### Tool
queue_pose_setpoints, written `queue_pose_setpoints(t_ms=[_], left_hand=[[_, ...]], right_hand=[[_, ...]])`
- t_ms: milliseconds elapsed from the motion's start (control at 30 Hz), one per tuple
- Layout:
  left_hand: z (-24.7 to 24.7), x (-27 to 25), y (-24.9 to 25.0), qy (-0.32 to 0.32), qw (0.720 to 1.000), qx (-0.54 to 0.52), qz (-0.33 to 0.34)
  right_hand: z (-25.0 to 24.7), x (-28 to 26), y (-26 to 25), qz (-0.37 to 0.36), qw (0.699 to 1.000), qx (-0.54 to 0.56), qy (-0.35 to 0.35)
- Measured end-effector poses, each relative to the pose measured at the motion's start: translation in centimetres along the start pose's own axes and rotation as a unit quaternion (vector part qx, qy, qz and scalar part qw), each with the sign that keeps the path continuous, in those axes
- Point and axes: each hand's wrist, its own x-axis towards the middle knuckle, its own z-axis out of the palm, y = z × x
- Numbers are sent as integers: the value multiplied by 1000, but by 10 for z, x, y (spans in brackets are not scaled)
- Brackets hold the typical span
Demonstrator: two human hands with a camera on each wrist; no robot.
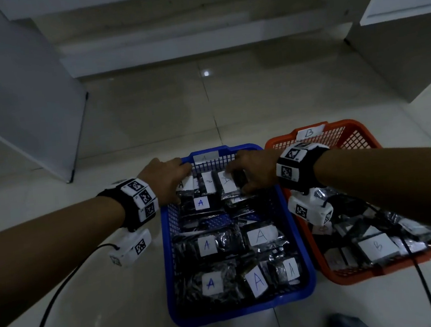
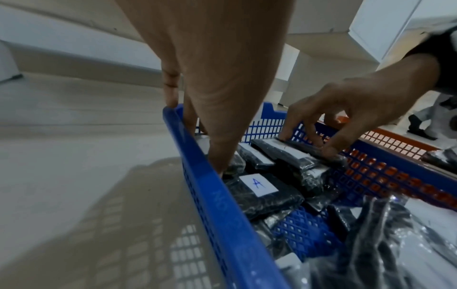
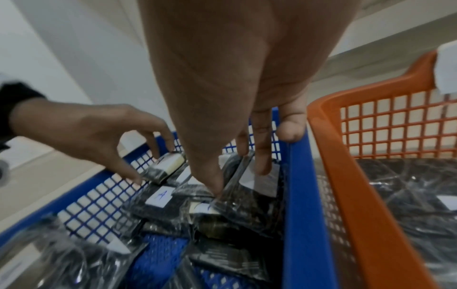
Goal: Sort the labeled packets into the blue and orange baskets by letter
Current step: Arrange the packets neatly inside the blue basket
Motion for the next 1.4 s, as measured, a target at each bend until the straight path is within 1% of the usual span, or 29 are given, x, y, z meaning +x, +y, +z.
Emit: queue_pose_setpoints(t_ms=[67, 233, 400, 467, 500, 533, 567, 600, 633, 667, 700, 733, 767, 900, 967, 1033, 1133, 1267, 1400], left_hand=[[2, 3, -1, 7, 1000, -20, 1], [1, 7, 2, -7, 997, -77, 5], [1, 5, 5, -16, 998, -66, 14], [-4, 1, 7, -2, 998, -57, 11], [-8, -1, 9, 8, 997, -74, 15], [-11, -3, 11, 8, 993, -115, 24], [-16, -5, 15, -13, 983, -182, 35], [-21, -7, 20, -57, 964, -256, 44], [-26, -11, 26, -115, 941, -315, 51], [-29, -14, 34, -171, 920, -349, 58], [-30, -18, 42, -218, 906, -358, 65], [-29, -21, 49, -249, 897, -357, 74], [-27, -24, 54, -265, 893, -355, 81], [-20, -29, 57, -258, 894, -358, 81], [-19, -31, 55, -258, 894, -361, 69], [-18, -32, 54, -259, 893, -363, 60], [-17, -32, 54, -258, 888, -376, 64], [-13, -31, 57, -241, 897, -368, 50], [-9, -29, 59, -267, 894, -356, 50]], right_hand=[[1, -1, -3, 3, 1000, -27, -16], [1, -1, -4, 12, 999, -30, -18], [0, -3, -5, 14, 999, -30, -21], [-1, -4, -4, 9, 1000, -12, -2], [-1, -4, -4, 2, 1000, -2, 15], [-1, -3, -3, -8, 999, 6, 32], [-3, -3, -4, -17, 999, 14, 42], [-4, -3, -5, -25, 998, 21, 47], [-5, -4, -8, -30, 998, 23, 47], [-4, -4, -9, -34, 998, 20, 44], [-3, -5, -11, -40, 998, 14, 39], [-1, -5, -13, -45, 999, 5, 30], [1, -4, -14, -47, 999, -6, 18], [5, -2, -21, -63, 996, -50, -44], [5, -2, -24, -70, 993, -78, -55], [7, -2, -26, -74, 991, -99, -54], [5, -1, -26, -72, 992, -89, -46], [4, 0, -25, -68, 994, -75, -40], [7, 1, -23, -55, 997, -52, -22]])
